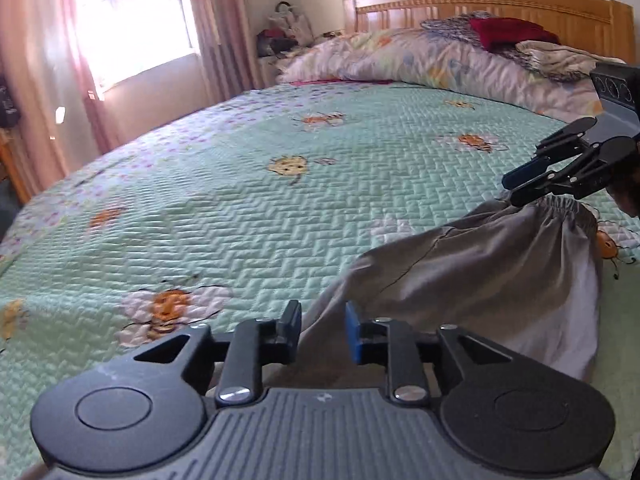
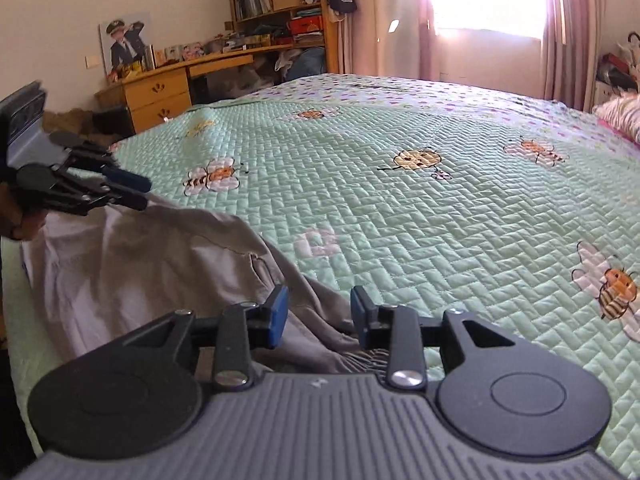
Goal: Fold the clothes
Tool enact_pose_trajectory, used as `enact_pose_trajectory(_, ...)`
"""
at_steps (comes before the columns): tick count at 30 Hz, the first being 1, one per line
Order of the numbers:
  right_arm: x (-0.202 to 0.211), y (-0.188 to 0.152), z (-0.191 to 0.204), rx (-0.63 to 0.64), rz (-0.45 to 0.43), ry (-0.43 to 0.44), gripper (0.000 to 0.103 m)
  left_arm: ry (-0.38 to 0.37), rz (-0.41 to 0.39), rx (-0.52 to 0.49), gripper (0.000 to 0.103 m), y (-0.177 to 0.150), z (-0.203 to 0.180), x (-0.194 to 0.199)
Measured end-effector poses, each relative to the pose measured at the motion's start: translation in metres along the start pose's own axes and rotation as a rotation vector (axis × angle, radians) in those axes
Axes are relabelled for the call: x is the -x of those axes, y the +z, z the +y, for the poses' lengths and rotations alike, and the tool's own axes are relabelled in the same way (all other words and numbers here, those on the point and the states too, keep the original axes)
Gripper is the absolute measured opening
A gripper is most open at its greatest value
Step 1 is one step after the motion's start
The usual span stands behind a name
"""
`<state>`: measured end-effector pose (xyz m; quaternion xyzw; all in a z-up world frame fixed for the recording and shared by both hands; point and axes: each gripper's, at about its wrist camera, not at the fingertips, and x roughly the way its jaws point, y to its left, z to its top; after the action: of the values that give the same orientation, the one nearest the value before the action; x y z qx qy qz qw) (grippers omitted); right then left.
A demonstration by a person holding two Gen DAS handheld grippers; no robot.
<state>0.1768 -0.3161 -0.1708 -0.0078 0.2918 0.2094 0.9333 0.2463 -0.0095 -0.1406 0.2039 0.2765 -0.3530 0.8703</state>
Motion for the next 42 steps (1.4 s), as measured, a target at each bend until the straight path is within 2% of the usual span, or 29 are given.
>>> enact_pose_trajectory(3,-0.002,-0.002,-0.004,-0.02,-0.002,-0.007,0.037,-0.031,0.03,-0.02,0.046,0.0,0.002,-0.013)
enact_pose_trajectory(6,-0.003,-0.005,-0.005,-0.035,-0.007,-0.012,0.036,-0.042,0.072,-0.033,0.047,-0.002,0.007,-0.024)
enact_pose_trajectory(8,-0.004,-0.008,-0.005,-0.041,-0.009,-0.014,0.037,-0.067,0.104,-0.031,0.045,-0.001,0.01,-0.033)
enact_pose_trajectory(9,-0.004,-0.009,-0.005,-0.045,-0.008,-0.017,0.037,-0.091,0.128,-0.024,0.026,-0.001,0.01,-0.039)
enact_pose_trajectory(10,-0.003,-0.011,-0.004,-0.049,-0.007,-0.02,0.037,-0.116,0.152,-0.018,0.002,0.0,0.011,-0.044)
enact_pose_trajectory(11,-0.002,-0.012,-0.005,-0.055,-0.011,-0.023,0.037,-0.123,0.165,-0.028,0.0,0.0,0.008,-0.047)
enact_pose_trajectory(13,0.005,-0.014,-0.008,-0.065,-0.024,-0.04,0.036,-0.106,0.159,-0.069,0.0,-0.001,-0.002,-0.044)
enact_pose_trajectory(16,0.018,-0.018,-0.018,-0.073,-0.027,-0.076,0.037,-0.066,0.051,-0.049,0.0,0.004,-0.006,-0.011)
enact_pose_trajectory(20,0.027,-0.022,-0.032,-0.096,-0.011,-0.091,0.037,-0.067,-0.075,-0.003,0.0,0.012,-0.006,0.032)
enact_pose_trajectory(24,0.023,-0.019,-0.036,-0.14,-0.007,-0.027,0.037,-0.051,-0.046,-0.015,0.0,0.011,-0.01,0.03)
enact_pose_trajectory(27,0.015,-0.019,-0.029,-0.084,0.01,-0.03,0.037,-0.061,-0.056,0.005,0.0,0.007,-0.015,0.035)
enact_pose_trajectory(30,0.002,-0.022,-0.036,-0.115,0.047,-0.023,0.038,-0.068,-0.064,0.024,0.0,0.002,-0.017,0.038)
enact_pose_trajectory(33,-0.008,-0.023,-0.05,-0.213,0.064,-0.014,0.054,-0.074,-0.056,0.038,0.001,-0.001,-0.018,0.037)
enact_pose_trajectory(35,-0.011,-0.023,-0.055,-0.25,0.071,-0.03,0.056,-0.07,-0.051,0.036,0.001,-0.002,-0.018,0.036)
enact_pose_trajectory(42,-0.032,-0.03,-0.083,-0.411,0.109,0.177,0.064,-0.063,-0.058,0.055,0.001,0.001,-0.013,0.034)
